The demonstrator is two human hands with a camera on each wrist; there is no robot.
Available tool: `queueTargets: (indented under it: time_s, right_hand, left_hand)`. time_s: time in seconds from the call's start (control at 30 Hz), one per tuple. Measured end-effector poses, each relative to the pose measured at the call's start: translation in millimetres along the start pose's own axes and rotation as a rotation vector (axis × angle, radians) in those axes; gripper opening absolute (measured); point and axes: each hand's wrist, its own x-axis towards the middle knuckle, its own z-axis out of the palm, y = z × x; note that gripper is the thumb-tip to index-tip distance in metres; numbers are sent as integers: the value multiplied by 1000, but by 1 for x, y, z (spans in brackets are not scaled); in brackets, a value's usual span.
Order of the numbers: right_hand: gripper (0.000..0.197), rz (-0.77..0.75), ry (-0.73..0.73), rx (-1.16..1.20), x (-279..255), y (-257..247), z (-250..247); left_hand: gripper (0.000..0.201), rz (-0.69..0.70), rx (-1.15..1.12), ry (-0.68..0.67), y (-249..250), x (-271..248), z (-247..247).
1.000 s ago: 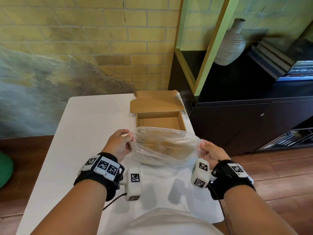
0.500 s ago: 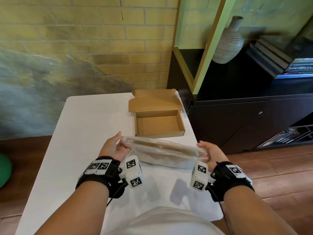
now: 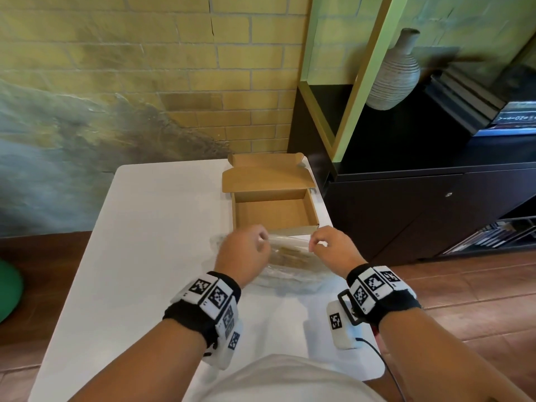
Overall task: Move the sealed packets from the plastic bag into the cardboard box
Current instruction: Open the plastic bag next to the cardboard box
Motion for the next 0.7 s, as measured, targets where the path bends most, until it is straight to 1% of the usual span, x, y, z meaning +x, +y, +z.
queueTargets:
  time_s: [0.07,0.1,0.17,0.2,0.23,0.27,0.3,0.33,0.37,0.43,0.5,0.57,0.63,0.7]
  right_hand:
    - [17,-5,-83,-60,3,-4,4]
    - [18,-2,-120,-110,5,-5,6]
    - [28,-14,-201,-209,6,-8,8]
    - [33,-32,-241,-245,6,-9,9]
    - [38,-48,-274,-262,6,-11,11]
    - [42,-57,-294,-262,5,-13,12]
    - [46,-59,-299,-245,5,-16,13]
    - [49,-57,-284,-214,4,-19,14]
    - [51,-53,-258,-175,3,-22,14]
    - [53,-60,-225,-90,0,-30,14]
    - [54,-70,-234,12,-3,-40,16]
    - [52,-73,-255,132,-5,-50,19]
    - [50,-62,-283,253,-5,-61,23]
    - [50,-61,-313,334,-3,-74,25]
  left_hand:
    - [18,72,88,-267,8,-6,4]
    - [27,101,148,-369,8,-7,7]
    - [47,89,212,-538,5,-11,14]
    - [49,63,221,-606,2,-12,16]
    - [41,43,213,-643,-2,-13,19]
    - [22,43,210,-649,-6,-13,20]
    - [15,39,194,-633,-10,-14,21]
    - [27,31,184,-598,-13,-15,20]
    - [34,31,176,-551,-17,-15,18]
    - [43,41,195,-394,-23,-17,8]
    - [50,34,261,-254,-28,-17,-7]
    - [46,2,318,-136,-31,-14,-27]
    - [36,-45,341,-34,-34,-10,-50]
    - [22,-106,334,26,-37,-4,-73]
